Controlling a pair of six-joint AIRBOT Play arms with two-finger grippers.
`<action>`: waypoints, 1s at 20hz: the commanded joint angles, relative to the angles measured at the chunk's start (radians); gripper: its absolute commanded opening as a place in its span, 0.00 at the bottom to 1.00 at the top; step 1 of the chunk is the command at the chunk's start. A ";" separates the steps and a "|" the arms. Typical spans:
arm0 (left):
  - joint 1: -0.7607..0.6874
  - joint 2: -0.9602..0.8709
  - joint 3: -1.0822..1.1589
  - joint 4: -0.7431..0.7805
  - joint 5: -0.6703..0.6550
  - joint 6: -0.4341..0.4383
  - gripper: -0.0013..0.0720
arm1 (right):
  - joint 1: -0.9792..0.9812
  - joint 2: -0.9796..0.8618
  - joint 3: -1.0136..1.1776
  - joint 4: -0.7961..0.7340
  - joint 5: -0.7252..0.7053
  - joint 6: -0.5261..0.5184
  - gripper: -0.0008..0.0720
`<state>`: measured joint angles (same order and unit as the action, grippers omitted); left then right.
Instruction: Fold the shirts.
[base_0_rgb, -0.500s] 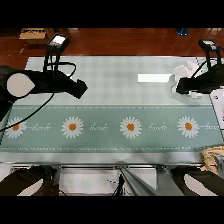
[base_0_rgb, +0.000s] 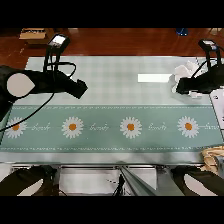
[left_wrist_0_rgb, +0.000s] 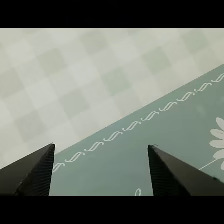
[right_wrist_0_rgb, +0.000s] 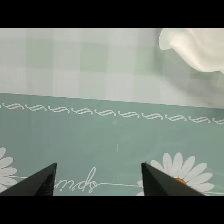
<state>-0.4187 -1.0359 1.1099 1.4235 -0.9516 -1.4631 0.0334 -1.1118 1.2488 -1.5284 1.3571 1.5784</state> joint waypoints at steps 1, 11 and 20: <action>0.000 0.000 0.000 0.000 0.000 0.000 0.99 | 0.001 -0.001 0.001 0.000 0.000 0.000 0.82; 0.000 -0.023 -0.001 -0.011 0.109 0.000 0.99 | 0.001 -0.001 0.001 0.001 -0.223 -0.006 0.82; 0.000 -0.050 -0.001 -0.011 0.114 0.000 0.99 | -0.272 -0.236 0.001 -0.310 -0.602 0.434 0.80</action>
<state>-0.4187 -1.0824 1.1091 1.4132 -0.8429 -1.4631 -0.1257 -1.2522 1.2488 -1.8385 0.8352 1.8980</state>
